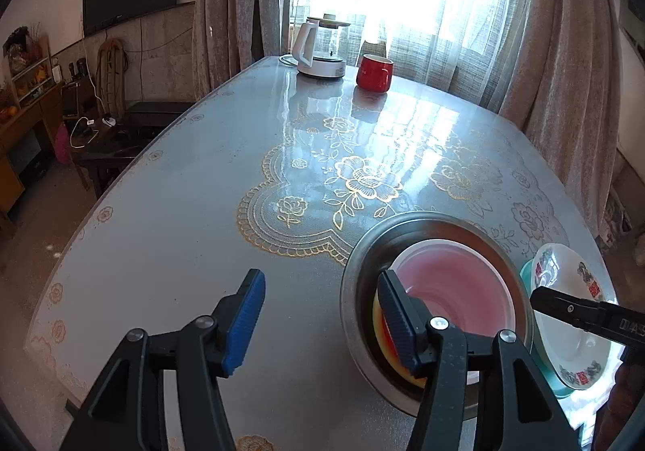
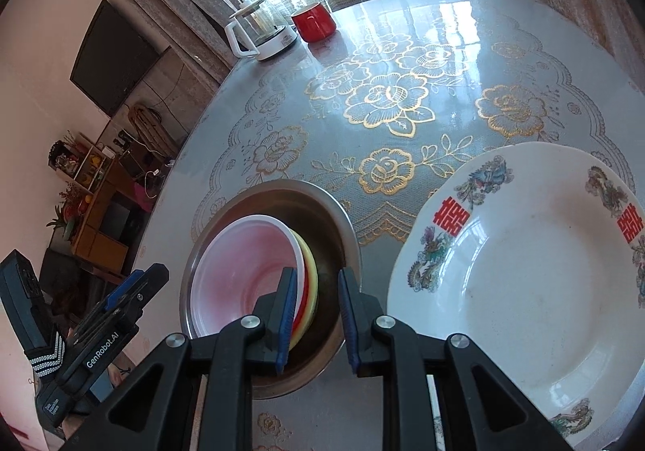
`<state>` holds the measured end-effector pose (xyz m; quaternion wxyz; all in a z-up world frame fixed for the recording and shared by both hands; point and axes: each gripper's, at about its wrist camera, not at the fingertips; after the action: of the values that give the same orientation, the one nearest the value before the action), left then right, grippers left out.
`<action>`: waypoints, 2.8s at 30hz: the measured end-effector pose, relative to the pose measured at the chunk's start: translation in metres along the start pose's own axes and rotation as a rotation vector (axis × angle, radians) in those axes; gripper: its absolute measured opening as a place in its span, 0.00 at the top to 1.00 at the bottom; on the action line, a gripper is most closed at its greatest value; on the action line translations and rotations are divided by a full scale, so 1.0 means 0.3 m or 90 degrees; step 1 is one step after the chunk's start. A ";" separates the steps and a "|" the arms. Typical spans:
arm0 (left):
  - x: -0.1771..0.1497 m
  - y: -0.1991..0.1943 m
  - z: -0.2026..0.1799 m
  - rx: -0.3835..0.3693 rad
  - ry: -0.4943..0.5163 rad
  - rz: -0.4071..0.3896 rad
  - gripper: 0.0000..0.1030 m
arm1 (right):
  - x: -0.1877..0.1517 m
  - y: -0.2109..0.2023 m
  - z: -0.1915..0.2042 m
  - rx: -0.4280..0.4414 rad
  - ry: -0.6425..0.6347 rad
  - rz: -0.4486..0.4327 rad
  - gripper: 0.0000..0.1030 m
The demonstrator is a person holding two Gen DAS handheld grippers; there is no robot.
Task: Organize plates and bowls
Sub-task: 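Grasp the steel bowl rim with the right gripper, then lift the steel bowl with nested bowls and carry it over the plate stack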
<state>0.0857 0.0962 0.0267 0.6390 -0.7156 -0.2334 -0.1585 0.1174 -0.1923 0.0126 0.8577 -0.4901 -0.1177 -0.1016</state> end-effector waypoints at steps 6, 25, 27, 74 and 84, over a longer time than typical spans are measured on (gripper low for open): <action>-0.026 0.044 0.084 -0.034 -0.054 0.036 0.49 | -0.039 -0.012 0.002 -0.004 -0.006 0.019 0.78; -0.046 0.075 0.075 -0.150 -0.046 0.092 0.63 | -0.079 0.102 0.028 -0.003 -0.025 0.080 0.72; -0.047 0.080 0.063 -0.143 -0.035 0.097 0.63 | -0.074 0.111 0.035 -0.006 -0.030 0.081 0.73; -0.061 0.139 0.003 -0.172 0.027 0.082 0.80 | -0.001 0.244 0.147 -0.116 -0.090 0.070 0.75; -0.079 0.132 0.011 -0.168 0.031 0.061 0.79 | -0.004 0.240 0.149 -0.119 -0.098 0.055 0.76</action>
<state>0.0867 0.0934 -0.0194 0.5519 -0.7996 -0.1605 -0.1739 0.1326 -0.1178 -0.0245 0.8002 -0.5789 -0.1522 -0.0374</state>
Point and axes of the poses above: each gripper's, at about its wrist camera, not at the fingertips, and y roughly the way its jaws point, z to its left, x to its top, and after that the axes turned 11 degrees about z, right-handed
